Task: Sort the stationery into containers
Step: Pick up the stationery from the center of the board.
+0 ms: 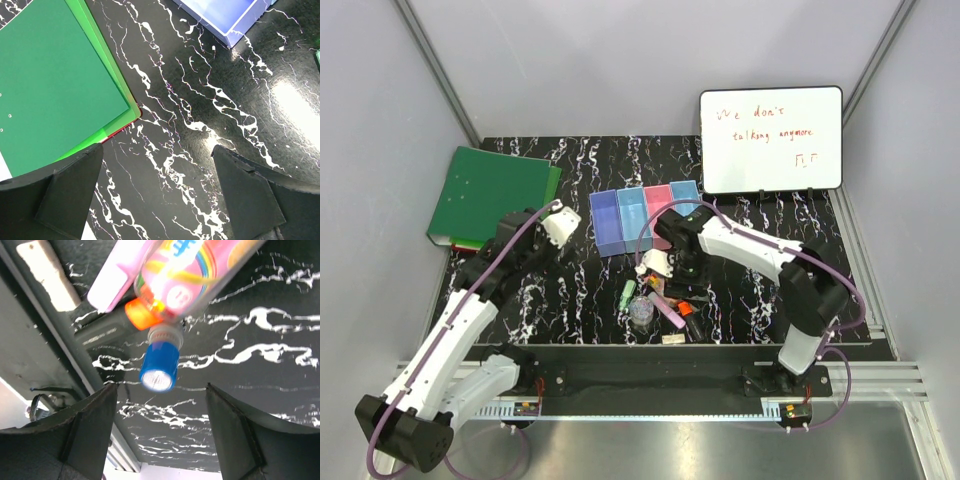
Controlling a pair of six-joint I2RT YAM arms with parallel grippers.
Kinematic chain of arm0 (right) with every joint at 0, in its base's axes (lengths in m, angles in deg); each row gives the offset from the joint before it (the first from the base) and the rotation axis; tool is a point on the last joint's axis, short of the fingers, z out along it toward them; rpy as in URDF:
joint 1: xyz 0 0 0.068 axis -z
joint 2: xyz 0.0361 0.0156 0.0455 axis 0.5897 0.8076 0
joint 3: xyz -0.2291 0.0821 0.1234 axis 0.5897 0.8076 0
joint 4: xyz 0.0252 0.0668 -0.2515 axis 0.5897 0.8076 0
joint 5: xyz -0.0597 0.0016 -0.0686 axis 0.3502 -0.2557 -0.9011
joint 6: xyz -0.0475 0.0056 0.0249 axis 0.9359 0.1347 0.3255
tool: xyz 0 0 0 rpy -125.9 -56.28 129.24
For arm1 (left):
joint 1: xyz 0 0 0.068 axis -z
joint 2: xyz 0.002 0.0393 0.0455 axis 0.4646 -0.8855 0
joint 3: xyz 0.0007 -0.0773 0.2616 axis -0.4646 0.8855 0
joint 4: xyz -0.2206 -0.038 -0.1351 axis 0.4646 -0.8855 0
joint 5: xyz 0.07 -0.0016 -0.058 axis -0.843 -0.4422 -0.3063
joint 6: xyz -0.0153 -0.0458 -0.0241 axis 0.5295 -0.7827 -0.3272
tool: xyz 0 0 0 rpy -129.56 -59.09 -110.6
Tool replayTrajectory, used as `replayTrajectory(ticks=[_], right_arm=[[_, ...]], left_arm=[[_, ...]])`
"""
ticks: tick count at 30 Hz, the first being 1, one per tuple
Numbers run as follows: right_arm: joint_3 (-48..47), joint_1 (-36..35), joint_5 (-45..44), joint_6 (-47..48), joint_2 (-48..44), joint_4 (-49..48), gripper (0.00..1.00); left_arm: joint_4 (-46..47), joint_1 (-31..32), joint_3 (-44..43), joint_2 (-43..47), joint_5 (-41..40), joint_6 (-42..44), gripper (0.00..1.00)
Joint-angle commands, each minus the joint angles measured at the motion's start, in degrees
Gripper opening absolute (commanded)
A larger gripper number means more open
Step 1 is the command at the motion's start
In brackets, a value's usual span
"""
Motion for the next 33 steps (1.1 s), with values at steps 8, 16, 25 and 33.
replayTrajectory(ticks=[8,16,25,33], right_arm=[[-1.07,-0.51,-1.66,2.28,3.75,-4.30,0.65],[0.69,-0.51,-3.15,2.54,2.52,-4.82,0.22],[-1.85,-0.34,-8.25,3.07,-1.43,-5.35,0.00],[-6.60,-0.16,-12.55,2.98,-3.72,-6.05,0.00]], left_arm=[[2.37,0.21,-2.84,0.83,-0.76,-0.73,0.99],[2.54,0.21,-4.34,-0.05,-1.02,-0.47,0.99],[2.72,0.21,-3.72,0.12,-0.50,-0.11,0.99],[2.81,0.21,-3.55,0.03,0.29,-0.90,0.99]])
